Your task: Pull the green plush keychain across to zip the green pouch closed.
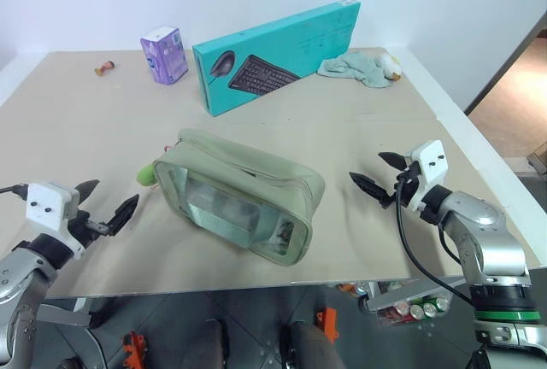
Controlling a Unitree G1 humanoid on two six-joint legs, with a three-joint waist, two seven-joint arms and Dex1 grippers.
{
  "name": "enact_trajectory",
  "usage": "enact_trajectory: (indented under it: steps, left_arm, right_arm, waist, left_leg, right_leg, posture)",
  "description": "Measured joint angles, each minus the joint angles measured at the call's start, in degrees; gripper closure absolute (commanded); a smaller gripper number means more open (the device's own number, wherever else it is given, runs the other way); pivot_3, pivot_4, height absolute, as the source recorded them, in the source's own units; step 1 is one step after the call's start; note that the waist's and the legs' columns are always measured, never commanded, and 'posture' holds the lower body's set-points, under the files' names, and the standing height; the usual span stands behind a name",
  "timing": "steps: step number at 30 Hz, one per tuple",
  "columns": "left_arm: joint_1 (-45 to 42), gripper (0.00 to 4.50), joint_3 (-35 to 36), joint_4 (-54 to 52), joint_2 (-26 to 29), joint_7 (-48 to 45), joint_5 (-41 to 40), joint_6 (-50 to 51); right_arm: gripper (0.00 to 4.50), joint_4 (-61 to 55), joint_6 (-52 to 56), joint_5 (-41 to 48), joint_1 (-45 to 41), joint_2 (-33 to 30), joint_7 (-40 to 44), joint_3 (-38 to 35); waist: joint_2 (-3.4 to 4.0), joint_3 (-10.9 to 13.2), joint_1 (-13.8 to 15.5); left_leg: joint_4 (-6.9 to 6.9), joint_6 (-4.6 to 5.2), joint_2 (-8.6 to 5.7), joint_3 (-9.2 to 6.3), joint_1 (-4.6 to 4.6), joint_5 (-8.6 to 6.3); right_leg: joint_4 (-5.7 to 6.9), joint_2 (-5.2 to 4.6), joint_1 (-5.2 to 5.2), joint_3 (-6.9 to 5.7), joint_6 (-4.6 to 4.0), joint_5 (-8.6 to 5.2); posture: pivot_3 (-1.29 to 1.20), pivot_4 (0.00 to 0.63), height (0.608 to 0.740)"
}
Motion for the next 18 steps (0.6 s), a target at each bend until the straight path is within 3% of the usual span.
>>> enact_trajectory:
  steps: [18]
  left_arm:
    - [-1.2, 0.02, -0.4, -0.3, -0.2, -2.3, -5.1, 1.0]
  right_arm:
    - [0.00, 2.2, -1.8, 0.0, 0.3, 0.0, 1.2, 0.0]
  waist:
    - [0.00, 0.0, 0.0]
  left_leg:
    - [0.01, 0.00, 0.00, 0.20, 0.03, 0.00]
  right_leg:
    - [0.00, 0.13, -0.06, 0.37, 0.08, 0.10]
  posture:
    - [0.00, 0.150, 0.740]
